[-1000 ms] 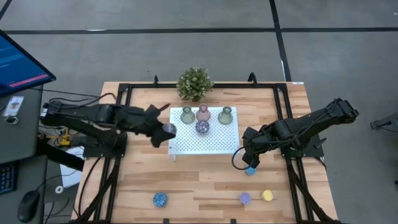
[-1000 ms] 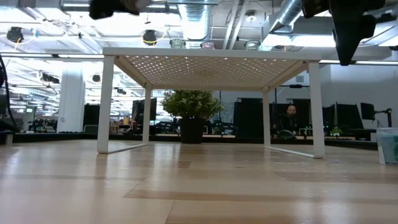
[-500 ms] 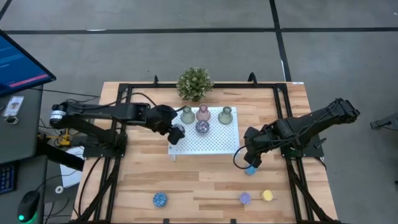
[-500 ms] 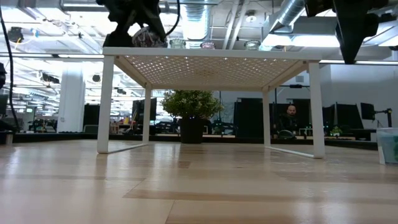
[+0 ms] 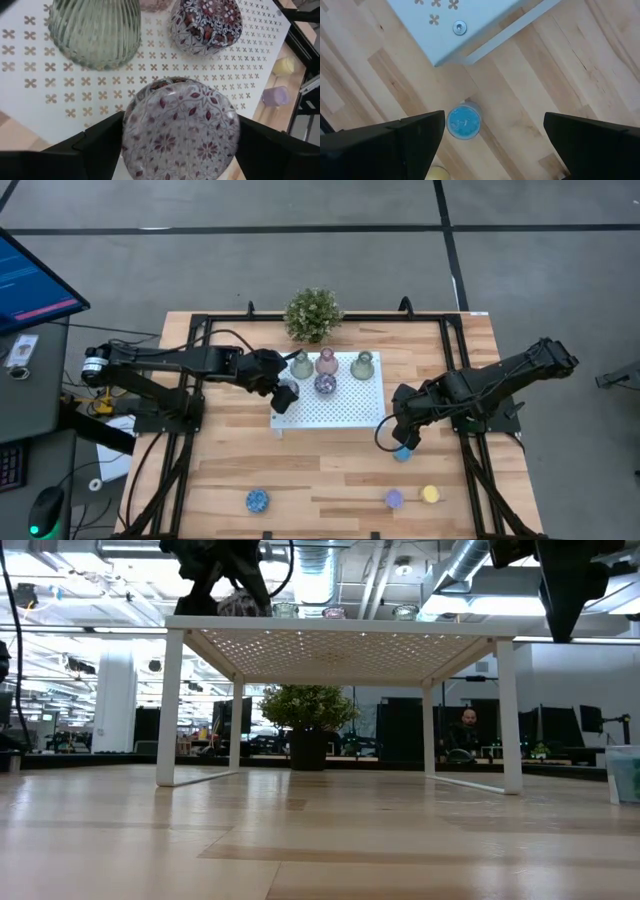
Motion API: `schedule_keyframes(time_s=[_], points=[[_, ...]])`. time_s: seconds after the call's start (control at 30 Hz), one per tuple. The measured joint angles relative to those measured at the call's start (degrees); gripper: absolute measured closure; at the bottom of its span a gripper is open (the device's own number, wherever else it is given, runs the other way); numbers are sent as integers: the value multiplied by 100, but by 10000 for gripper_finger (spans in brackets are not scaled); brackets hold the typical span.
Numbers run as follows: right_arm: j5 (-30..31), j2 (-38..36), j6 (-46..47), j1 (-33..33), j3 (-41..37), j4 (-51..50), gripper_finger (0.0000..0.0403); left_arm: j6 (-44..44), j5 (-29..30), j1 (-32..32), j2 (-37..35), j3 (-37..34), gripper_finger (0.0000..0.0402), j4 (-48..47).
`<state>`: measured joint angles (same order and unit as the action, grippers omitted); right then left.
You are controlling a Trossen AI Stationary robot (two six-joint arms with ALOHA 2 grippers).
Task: Pick & Place candle stick holders
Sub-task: Put the white patterned scented candle on the shelf
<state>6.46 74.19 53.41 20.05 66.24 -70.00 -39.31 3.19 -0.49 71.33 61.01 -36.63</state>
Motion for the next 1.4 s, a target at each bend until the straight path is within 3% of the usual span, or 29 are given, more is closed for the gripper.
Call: schedule_keyframes(time_s=[0.47, 0.77, 0.93, 1.07, 1.27, 1.4], points=[[2, 0, 7, -28, 0, 15, 72, 707, 604, 0, 13, 0, 60, 154], [0, 2, 47, -72, 0, 20, 72, 919, 253, -59, -687, 0, 82, -521], [0, 4, 61, -72, 0, 44, 72, 774, 497, -112, -1132, 0, 143, -1201], [2, 5, 63, -118, 0, 66, 72, 971, 972, -107, -1070, 0, 231, -1233], [-14, 4, 63, -125, 0, 83, 72, 1295, 548, -221, -622, 0, 379, -1204], [-20, 4, 63, -122, 0, 83, 72, 1308, 485, -282, -446, 0, 394, -1070]])
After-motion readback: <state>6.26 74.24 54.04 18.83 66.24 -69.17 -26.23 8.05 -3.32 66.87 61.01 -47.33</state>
